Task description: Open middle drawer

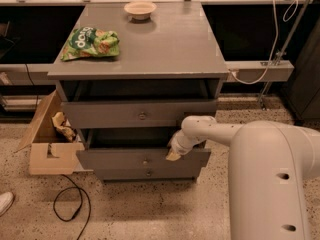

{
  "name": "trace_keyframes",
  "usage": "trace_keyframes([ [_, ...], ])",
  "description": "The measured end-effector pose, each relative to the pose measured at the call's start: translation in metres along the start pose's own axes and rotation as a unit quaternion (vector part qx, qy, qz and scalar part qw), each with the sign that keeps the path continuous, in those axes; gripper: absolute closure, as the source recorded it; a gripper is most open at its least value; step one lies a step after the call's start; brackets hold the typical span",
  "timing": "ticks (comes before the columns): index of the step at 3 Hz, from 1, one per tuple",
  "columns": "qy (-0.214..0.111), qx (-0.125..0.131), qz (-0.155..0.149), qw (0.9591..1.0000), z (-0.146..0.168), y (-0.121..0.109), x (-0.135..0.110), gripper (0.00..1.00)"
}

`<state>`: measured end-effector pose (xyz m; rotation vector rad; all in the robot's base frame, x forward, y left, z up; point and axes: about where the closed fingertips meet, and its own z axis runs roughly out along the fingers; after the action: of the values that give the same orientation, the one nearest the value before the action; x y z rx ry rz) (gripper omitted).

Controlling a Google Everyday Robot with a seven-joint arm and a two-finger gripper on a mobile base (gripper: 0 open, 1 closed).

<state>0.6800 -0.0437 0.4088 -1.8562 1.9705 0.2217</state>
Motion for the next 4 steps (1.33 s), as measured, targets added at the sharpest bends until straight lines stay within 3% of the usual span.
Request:
trace_keyframes([
  [1,0.0,0.0,0.0,1.0,0.0,0.0,0.0,0.56],
  [2,0.0,0.0,0.0,1.0,0.0,0.0,0.0,0.25],
  [3,0.0,0.0,0.0,1.0,0.0,0.0,0.0,0.03],
  [4,0.003,-0.032,-0.018,0.9993,0.006,0.013,-0.005,0.0],
])
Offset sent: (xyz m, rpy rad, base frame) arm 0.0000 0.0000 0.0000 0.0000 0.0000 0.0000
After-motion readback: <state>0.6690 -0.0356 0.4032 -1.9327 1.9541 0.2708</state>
